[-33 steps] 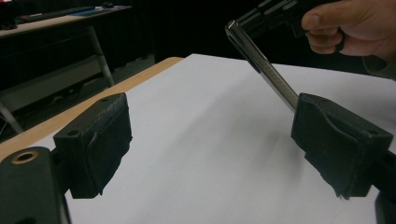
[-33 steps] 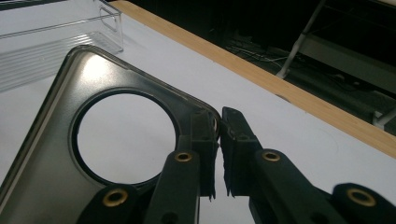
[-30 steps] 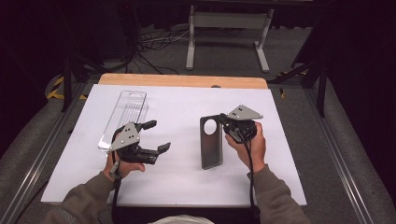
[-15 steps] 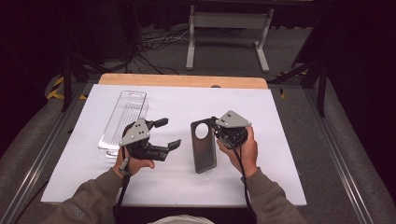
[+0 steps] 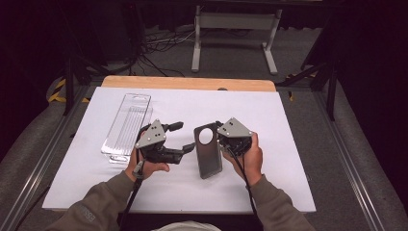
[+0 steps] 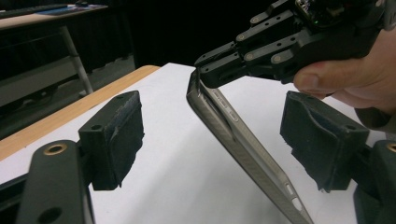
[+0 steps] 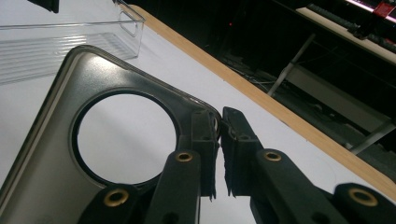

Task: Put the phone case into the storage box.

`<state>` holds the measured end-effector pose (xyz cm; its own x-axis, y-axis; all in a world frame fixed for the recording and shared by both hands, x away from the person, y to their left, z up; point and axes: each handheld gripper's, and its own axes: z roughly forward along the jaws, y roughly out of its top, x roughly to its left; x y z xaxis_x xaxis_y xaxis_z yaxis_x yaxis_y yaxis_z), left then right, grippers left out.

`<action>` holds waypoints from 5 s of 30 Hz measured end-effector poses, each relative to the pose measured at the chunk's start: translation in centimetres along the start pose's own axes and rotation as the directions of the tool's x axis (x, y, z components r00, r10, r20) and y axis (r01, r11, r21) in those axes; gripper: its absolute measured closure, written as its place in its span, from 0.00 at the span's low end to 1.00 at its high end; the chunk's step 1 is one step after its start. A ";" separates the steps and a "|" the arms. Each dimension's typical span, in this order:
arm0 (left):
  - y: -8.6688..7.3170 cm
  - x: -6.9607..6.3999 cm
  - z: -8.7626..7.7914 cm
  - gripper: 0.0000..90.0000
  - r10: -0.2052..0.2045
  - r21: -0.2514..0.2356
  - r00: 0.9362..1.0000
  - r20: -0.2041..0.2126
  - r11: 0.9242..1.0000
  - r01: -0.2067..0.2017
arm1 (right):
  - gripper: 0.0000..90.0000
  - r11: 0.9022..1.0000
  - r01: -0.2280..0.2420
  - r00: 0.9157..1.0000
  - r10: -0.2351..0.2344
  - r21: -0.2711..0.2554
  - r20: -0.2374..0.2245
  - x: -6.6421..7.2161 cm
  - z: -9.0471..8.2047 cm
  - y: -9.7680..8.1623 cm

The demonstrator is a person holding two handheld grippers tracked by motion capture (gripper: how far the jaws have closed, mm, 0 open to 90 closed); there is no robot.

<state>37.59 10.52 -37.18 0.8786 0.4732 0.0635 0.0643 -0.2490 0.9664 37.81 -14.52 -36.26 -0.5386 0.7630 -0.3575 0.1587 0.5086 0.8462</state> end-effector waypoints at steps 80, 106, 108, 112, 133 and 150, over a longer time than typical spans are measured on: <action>0.2 1.6 -0.9 0.90 -0.032 -0.024 0.998 -0.055 0.999 0.031 | 0.89 0.977 0.094 0.994 -0.082 -0.193 0.072 3.3 -2.5 1.2; 0.2 2.0 -1.6 0.90 -0.029 -0.034 0.997 -0.070 0.999 0.026 | 0.78 0.974 0.069 0.997 -0.064 -0.214 0.031 3.2 -2.7 1.1; 0.2 2.0 -1.7 0.90 -0.030 -0.032 0.997 -0.070 0.999 0.028 | 0.76 0.975 0.065 0.998 -0.061 -0.211 0.026 3.2 -2.6 1.0; 0.2 2.2 -1.9 0.90 -0.027 -0.039 0.996 -0.080 0.999 0.024 | 0.71 0.976 0.060 0.998 -0.057 -0.212 0.021 3.1 -2.6 1.0; 0.3 2.7 -2.6 0.90 -0.039 -0.054 0.996 -0.086 0.998 0.034 | 0.47 0.977 0.035 0.999 -0.042 -0.209 -0.030 2.6 -2.4 0.1; 0.0 3.7 -3.9 0.90 -0.054 -0.075 0.992 -0.111 0.996 0.046 | 0.37 0.980 0.065 0.996 -0.076 -0.189 -0.056 3.0 -2.4 -1.1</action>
<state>39.00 15.62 -36.00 0.8162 0.5766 0.0384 0.0686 -0.1627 0.9843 34.01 -13.73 -37.26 -0.5944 0.6985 -0.3985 -0.0358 0.4721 0.8808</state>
